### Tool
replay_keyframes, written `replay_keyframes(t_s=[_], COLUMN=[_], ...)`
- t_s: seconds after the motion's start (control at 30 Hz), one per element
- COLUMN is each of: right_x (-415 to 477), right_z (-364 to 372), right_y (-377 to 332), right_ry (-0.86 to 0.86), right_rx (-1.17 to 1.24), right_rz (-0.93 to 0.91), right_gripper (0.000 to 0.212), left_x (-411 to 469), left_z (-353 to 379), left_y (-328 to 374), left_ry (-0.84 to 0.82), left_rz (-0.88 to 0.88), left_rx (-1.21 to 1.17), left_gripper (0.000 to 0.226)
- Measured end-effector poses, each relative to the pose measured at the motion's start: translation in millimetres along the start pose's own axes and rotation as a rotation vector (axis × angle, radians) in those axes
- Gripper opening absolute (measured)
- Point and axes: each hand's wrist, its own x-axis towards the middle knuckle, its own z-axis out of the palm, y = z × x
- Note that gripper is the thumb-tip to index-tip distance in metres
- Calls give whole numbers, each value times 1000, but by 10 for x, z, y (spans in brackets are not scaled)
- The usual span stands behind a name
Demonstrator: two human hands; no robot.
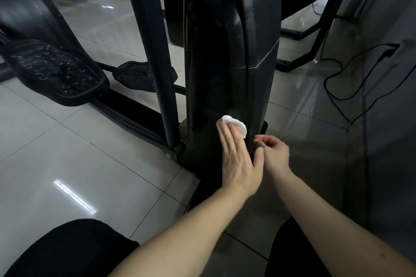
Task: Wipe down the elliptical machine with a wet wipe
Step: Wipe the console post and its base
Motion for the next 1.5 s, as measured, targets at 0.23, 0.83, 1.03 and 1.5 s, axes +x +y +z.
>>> replay_keyframes(t_s=[0.23, 0.83, 1.03, 1.5], right_x=[44, 178, 175, 211], right_z=[13, 83, 49, -45], right_y=[216, 765, 997, 1278], right_ry=[16, 44, 55, 95], right_rx=[-23, -49, -112, -108], right_rz=[49, 169, 197, 276], right_gripper=[11, 10, 10, 10], left_x=[430, 350, -480, 106], left_z=[-167, 148, 639, 492], left_y=[-504, -861, -595, -1114], left_ry=[154, 52, -280, -105], left_rz=[-231, -507, -373, -665], left_rx=[-138, -244, -256, -318], left_gripper=[94, 105, 104, 108])
